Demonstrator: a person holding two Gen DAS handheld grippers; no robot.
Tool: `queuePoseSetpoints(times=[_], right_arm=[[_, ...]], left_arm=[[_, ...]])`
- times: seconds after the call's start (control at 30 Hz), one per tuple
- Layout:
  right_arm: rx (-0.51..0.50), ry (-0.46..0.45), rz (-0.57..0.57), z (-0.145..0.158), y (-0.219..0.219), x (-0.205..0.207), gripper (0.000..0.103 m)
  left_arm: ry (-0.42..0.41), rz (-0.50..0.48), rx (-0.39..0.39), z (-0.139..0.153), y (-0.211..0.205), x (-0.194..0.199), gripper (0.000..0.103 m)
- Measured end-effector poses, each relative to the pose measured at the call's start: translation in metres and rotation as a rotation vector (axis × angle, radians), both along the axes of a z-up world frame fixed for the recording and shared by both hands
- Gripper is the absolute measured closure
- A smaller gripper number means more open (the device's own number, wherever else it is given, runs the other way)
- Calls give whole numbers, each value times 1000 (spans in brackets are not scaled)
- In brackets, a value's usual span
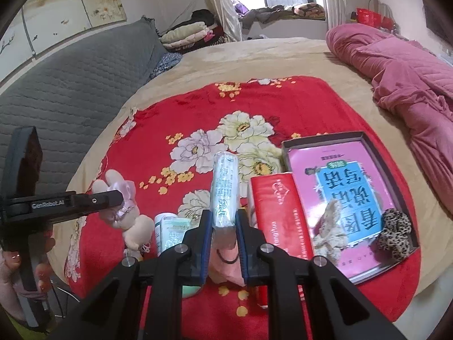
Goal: Organize soft objects
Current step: 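Carry the tube and the bunny over to the pink tray with both grippers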
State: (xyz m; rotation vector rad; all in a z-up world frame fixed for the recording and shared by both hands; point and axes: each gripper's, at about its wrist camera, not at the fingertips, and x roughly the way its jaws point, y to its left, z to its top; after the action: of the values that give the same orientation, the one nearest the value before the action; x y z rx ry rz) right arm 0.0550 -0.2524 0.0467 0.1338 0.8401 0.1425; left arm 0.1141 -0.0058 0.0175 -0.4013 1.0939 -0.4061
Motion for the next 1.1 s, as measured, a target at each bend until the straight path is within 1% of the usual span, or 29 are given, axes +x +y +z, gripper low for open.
queuePoseSetpoints(times=[0.07,0.27,0.57,0.8,1.1], right_arm=[[-3,-9,-12,6,-6,-4,86],[-18,-49,-64,24,-38,-19,86],[-9,-76,-181,35,-107,-43,86],[-18,-79,-236,37,-147,-55,86],[-25,-77,-268,35,-178,-62,86]], left_arm=[[-16,-17,-9,10,-11,-3,79],[-74,-76,4,40,-50,-14,79],[-112,-178,17,60,-120,-23,79],[-121,-245,40,63,-173,-28,79],[-115,-331,93,49,-238,-32,79]])
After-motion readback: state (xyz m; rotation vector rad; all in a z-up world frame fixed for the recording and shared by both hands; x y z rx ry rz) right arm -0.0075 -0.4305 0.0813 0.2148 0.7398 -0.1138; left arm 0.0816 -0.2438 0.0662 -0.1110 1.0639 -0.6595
